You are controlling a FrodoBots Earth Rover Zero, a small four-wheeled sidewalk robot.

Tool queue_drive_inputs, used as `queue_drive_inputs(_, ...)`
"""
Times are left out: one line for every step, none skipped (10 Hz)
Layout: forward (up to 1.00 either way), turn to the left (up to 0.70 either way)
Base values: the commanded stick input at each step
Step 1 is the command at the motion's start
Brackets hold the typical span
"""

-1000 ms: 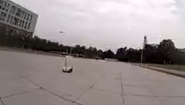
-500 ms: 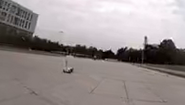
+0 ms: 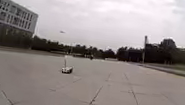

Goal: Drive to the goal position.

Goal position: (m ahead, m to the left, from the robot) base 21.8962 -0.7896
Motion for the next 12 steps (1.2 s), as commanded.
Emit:
queue_drive_inputs(0.85,0.00)
queue_drive_inputs(0.85,0.00)
queue_drive_inputs(0.85,0.00)
queue_drive_inputs(0.85,-0.09)
queue_drive_inputs(0.85,-0.26)
queue_drive_inputs(0.85,-0.34)
queue_drive_inputs(0.85,-0.23)
queue_drive_inputs(0.85,-0.07)
queue_drive_inputs(0.85,0.00)
queue_drive_inputs(0.85,0.00)
queue_drive_inputs(0.85,0.00)
queue_drive_inputs(0.85,0.00)
